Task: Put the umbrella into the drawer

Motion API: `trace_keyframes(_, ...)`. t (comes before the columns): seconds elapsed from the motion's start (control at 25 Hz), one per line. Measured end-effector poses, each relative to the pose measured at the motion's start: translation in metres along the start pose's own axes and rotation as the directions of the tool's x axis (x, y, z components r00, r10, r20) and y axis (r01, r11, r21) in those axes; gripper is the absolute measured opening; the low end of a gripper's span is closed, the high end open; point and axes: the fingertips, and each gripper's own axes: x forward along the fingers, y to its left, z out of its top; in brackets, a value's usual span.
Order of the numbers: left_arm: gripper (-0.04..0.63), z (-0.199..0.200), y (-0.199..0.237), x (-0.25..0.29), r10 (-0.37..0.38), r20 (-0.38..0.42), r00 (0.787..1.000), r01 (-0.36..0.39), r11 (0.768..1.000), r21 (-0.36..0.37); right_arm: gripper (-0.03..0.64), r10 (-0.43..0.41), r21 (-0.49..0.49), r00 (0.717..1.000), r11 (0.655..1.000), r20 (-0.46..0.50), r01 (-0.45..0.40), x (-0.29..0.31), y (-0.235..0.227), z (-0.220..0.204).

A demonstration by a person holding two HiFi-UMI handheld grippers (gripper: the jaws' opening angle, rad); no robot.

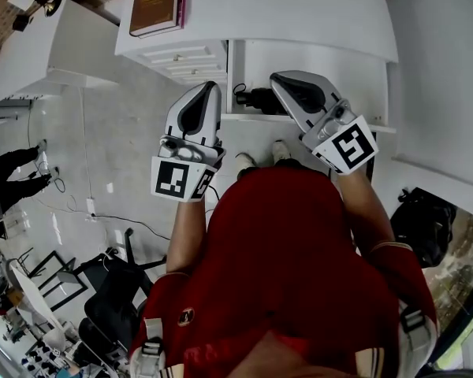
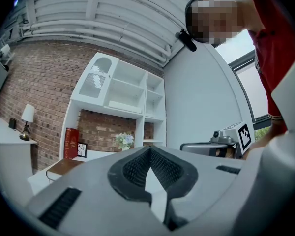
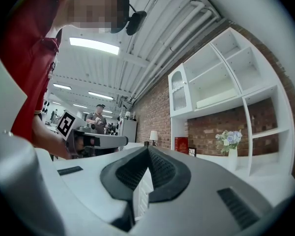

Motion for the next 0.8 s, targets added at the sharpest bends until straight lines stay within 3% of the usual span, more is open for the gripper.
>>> trace_keyframes(0.8,0.006,-0.0061,0.0064,0.003,0.001,-0.009,1.0,-0.001,1.0,-0.005,-0.002,0.002,-0.004,1.0,1.0,-0.031,-0.002,0.0021,-0.0084,-0.0089)
